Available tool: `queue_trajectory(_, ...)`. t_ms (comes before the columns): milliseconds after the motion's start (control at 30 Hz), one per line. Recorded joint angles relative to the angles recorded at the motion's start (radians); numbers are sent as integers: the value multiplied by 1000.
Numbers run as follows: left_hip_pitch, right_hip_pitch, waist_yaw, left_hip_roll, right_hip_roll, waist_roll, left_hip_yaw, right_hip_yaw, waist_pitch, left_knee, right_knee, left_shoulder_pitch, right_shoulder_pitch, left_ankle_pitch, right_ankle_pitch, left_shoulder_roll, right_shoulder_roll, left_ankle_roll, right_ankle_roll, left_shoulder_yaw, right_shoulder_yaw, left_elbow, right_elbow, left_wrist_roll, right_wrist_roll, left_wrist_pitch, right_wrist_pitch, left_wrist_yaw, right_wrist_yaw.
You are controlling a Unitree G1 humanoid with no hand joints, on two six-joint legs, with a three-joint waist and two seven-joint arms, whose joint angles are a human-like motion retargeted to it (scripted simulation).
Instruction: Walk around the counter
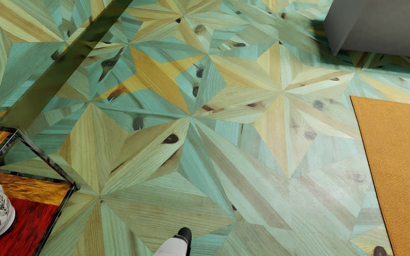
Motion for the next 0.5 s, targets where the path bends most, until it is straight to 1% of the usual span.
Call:
queue_trajectory(33, -21, 28, 25, 7, -8, -4, 0, 0, 0, 24, 21, 3, -10, 77, 14, -2, 3, 0, 0, 5, -12, 5, 6, 0, 0, 0, 0, 0, 0)
queue_trajectory(67, -56, 51, 50, -7, -28, -11, 0, 0, -1, 61, 67, 8, -1, 257, 66, -4, 9, 0, 0, 0, -28, 14, 23, 0, 0, 0, 0, 0, 0)
queue_trajectory(100, -78, 31, 52, -26, -57, -31, 0, 0, -12, 143, 153, 5, 10, 402, 182, -9, 22, 0, 0, -1, -44, 29, 48, 0, 0, 0, 0, 0, 0)
queue_trajectory(133, -62, -8, 22, -65, -82, -51, 0, 0, -23, 205, 290, 2, 26, 448, 336, -12, 35, 0, 0, -12, -41, 52, 86, 0, 0, 0, 0, 0, 0)
queue_trajectory(167, -18, -89, -17, -105, -93, -52, 0, 0, -32, 236, 476, -9, 44, 431, 450, -17, 35, 0, 0, -24, -23, 66, 116, 0, 0, 0, 0, 0, 0)
queue_trajectory(200, 44, -201, -54, -145, -114, -56, 0, 0, -38, 236, 668, -20, 65, 385, 450, -26, 34, 0, 0, 1, -10, 74, 123, 0, 0, 0, 0, 0, 0)
queue_trajectory(233, 142, -299, -98, -167, -121, -53, 0, 0, -34, 204, 801, -32, 85, 313, 343, -33, 37, 0, 0, 39, -11, 75, 125, 0, 0, 0, 0, 0, 0)
queue_trajectory(267, 259, -387, -150, -166, -103, -31, 0, 0, -24, 153, 846, -52, 94, 236, 231, -28, 36, 0, 0, 42, 4, 63, 140, 0, 0, 0, 0, 0, 0)
queue_trajectory(300, 356, -481, -212, -156, -89, -5, 0, 0, -25, 105, 822, -75, 108, 160, 171, -20, 35, 0, 0, 43, 8, 46, 151, 0, 0, 0, 0, 0, 0)
queue_trajectory(333, 460, -549, -276, -139, -79, 19, 0, 0, -21, 52, 730, -87, 122, 85, 154, -4, 31, 0, 0, 46, 4, -4, 158, 0, 0, 0, 0, 0, 0)
queue_trajectory(367, 572, -595, -325, -114, -73, 38, 0, 0, -9, -3, 595, -98, 134, 7, 161, 15, 25, 0, 0, 50, 2, -70, 162, 0, 0, 0, 0, 0, 0)
queue_trajectory(400, 653, -649, -368, -98, -83, 47, 0, 0, -10, -41, 444, -119, 145, -74, 181, 28, 20, 0, 0, 64, -5, -111, 159, 0, 0, 0, 0, 0, 0)
queue_trajectory(433, 724, -689, -397, -88, -96, 48, 0, 0, -15, -65, 273, -144, 155, -150, 212, 39, 21, 0, 0, 88, -14, -141, 159, 0, 0, 0, 0, 0, 0)
queue_trajectory(467, 781, -721, -415, -82, -106, 46, 0, 0, -30, -78, 105, -167, 162, -205, 253, 48, 25, 0, 0, 110, -17, -166, 167, 0, 0, 0, 0, 0, 0)
queue_trajectory(500, 824, -748, -430, -73, -119, 44, 0, 0, -45, -79, -109, -189, 166, -230, 379, 54, 25, 0, 0, 120, -10, -185, 178, 0, 0, 0, 0, 0, 0)
